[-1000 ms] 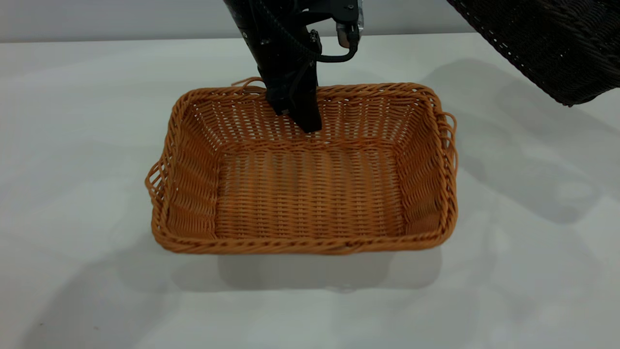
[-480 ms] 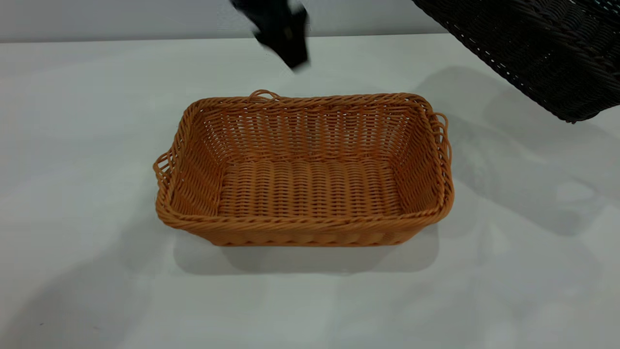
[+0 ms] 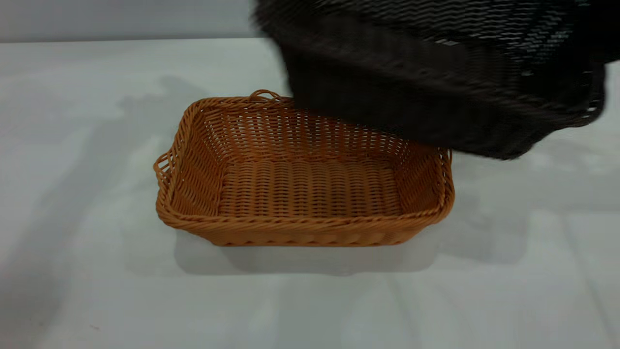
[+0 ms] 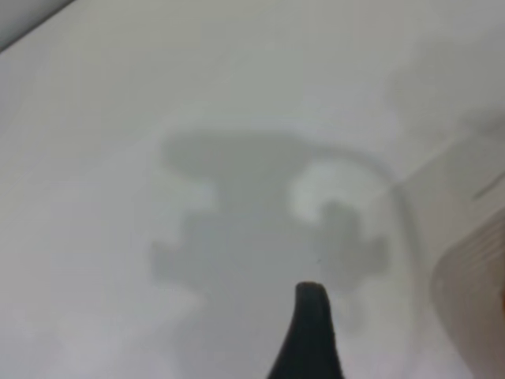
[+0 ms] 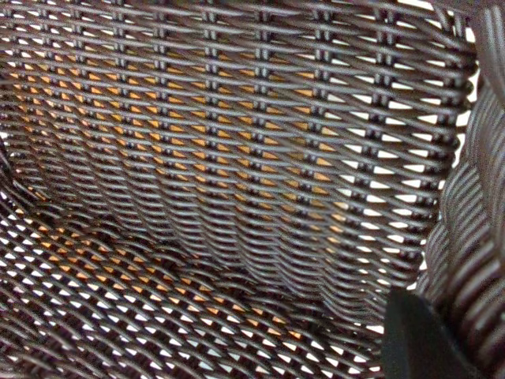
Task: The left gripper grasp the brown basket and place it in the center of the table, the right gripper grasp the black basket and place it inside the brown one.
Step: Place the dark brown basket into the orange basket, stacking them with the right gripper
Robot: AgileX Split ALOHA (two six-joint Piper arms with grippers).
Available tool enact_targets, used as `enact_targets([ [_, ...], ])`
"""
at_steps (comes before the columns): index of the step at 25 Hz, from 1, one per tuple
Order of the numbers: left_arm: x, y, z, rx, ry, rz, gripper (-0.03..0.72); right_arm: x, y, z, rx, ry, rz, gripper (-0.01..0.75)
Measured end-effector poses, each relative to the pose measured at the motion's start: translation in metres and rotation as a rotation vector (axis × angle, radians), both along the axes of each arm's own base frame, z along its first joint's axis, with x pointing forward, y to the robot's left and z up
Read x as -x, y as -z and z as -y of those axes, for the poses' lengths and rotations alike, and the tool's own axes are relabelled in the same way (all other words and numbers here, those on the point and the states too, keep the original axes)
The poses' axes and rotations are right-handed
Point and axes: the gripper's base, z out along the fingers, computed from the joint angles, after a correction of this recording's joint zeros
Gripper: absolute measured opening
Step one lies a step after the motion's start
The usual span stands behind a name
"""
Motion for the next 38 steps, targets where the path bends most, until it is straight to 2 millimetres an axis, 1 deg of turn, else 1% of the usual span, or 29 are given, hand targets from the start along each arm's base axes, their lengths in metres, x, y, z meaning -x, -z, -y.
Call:
enact_targets([
  [4, 0.0, 0.0, -0.003, -0.002, -0.002, 0.0, 0.572, -0.005, -0.008, -0.049, 0.046, -0.102, -0.014, 0.079],
  [6, 0.0, 0.0, -0.003, -0.003, 0.001, 0.001, 0.572, -0.005, -0.006, -0.069, 0.052, -0.141, -0.022, 0.079],
  [8, 0.0, 0.0, -0.003, -0.004, 0.001, 0.001, 0.572, -0.004, 0.0, -0.087, 0.059, -0.181, -0.029, 0.079],
  [10, 0.0, 0.0, -0.003, -0.004, 0.001, 0.0, 0.572, -0.004, 0.008, -0.099, 0.068, -0.207, -0.036, 0.079],
  [13, 0.0, 0.0, -0.003, -0.003, 0.001, 0.0, 0.572, -0.003, 0.018, -0.109, 0.085, -0.221, -0.035, 0.079],
  [17, -0.001, 0.0, -0.003, -0.003, 0.001, 0.002, 0.572, -0.006, 0.03, -0.116, 0.1, -0.213, -0.035, 0.079],
  [22, -0.001, 0.0, -0.003, -0.002, 0.0, 0.006, 0.572, -0.009, 0.043, -0.116, 0.115, -0.195, -0.042, 0.079],
  [27, -0.001, 0.0, -0.003, -0.002, 0.0, 0.009, 0.572, -0.01, 0.05, -0.116, 0.124, -0.186, -0.042, 0.093],
  [29, -0.001, 0.0, -0.003, -0.002, 0.0, 0.009, 0.572, -0.01, 0.051, -0.116, 0.122, -0.186, -0.044, 0.13],
  [30, -0.001, 0.0, -0.003, -0.002, 0.0, 0.009, 0.572, -0.011, 0.051, -0.116, 0.119, -0.185, -0.044, 0.166],
  [32, -0.001, 0.0, -0.003, -0.002, 0.0, 0.009, 0.572, -0.012, 0.05, -0.117, 0.111, -0.186, -0.038, 0.252],
  [34, -0.001, 0.0, -0.003, -0.002, 0.0, 0.01, 0.572, -0.012, 0.049, -0.117, 0.106, -0.193, -0.028, 0.363],
  [38, -0.001, -0.002, -0.003, -0.001, -0.001, 0.017, 0.572, -0.013, 0.048, -0.116, 0.136, -0.229, -0.002, 0.559],
])
